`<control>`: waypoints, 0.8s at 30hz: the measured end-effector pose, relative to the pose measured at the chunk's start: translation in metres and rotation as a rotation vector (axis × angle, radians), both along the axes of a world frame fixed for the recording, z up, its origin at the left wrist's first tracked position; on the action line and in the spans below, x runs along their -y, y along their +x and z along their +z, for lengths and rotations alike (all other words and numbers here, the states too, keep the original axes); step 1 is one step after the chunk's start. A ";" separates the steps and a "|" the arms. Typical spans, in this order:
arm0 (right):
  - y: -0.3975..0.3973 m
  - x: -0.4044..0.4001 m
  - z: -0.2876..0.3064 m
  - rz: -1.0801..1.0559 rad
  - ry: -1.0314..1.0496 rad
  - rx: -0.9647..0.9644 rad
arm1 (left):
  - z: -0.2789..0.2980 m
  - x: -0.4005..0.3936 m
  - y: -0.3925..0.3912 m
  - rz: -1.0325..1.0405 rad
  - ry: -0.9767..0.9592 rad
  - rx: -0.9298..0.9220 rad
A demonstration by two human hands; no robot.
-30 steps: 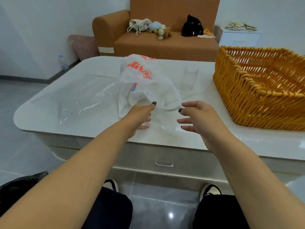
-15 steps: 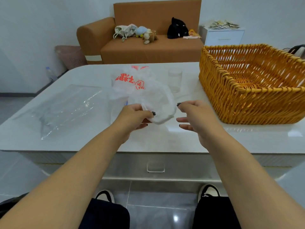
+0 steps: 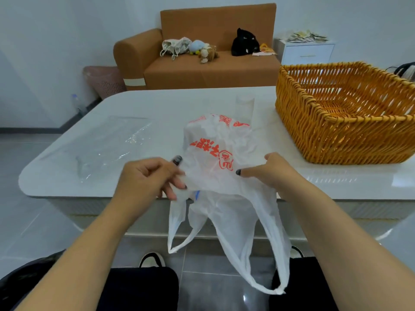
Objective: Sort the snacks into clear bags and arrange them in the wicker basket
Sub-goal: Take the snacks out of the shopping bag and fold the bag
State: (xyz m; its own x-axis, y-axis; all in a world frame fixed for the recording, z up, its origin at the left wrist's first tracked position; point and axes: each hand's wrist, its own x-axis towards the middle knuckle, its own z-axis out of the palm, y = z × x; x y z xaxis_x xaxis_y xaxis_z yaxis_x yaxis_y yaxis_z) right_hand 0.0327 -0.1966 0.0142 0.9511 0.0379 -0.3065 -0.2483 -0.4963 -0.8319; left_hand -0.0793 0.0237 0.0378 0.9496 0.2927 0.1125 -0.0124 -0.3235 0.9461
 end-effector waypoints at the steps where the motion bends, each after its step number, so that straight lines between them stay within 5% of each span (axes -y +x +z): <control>1: -0.002 -0.002 -0.001 0.029 -0.017 -0.002 | -0.002 -0.007 0.005 0.101 -0.037 0.053; 5: -0.008 -0.006 -0.005 0.169 -0.106 -0.019 | -0.025 -0.025 0.028 0.273 -0.069 -0.097; 12: -0.019 -0.002 -0.006 0.388 0.024 0.000 | -0.046 -0.024 0.047 -0.086 -0.357 -0.469; 19: -0.014 0.007 0.005 0.282 0.344 -0.092 | -0.030 -0.018 0.045 -0.181 -0.430 -0.299; 24: -0.021 0.003 0.006 0.337 0.562 -0.188 | -0.026 -0.015 0.040 -0.187 -0.286 -0.215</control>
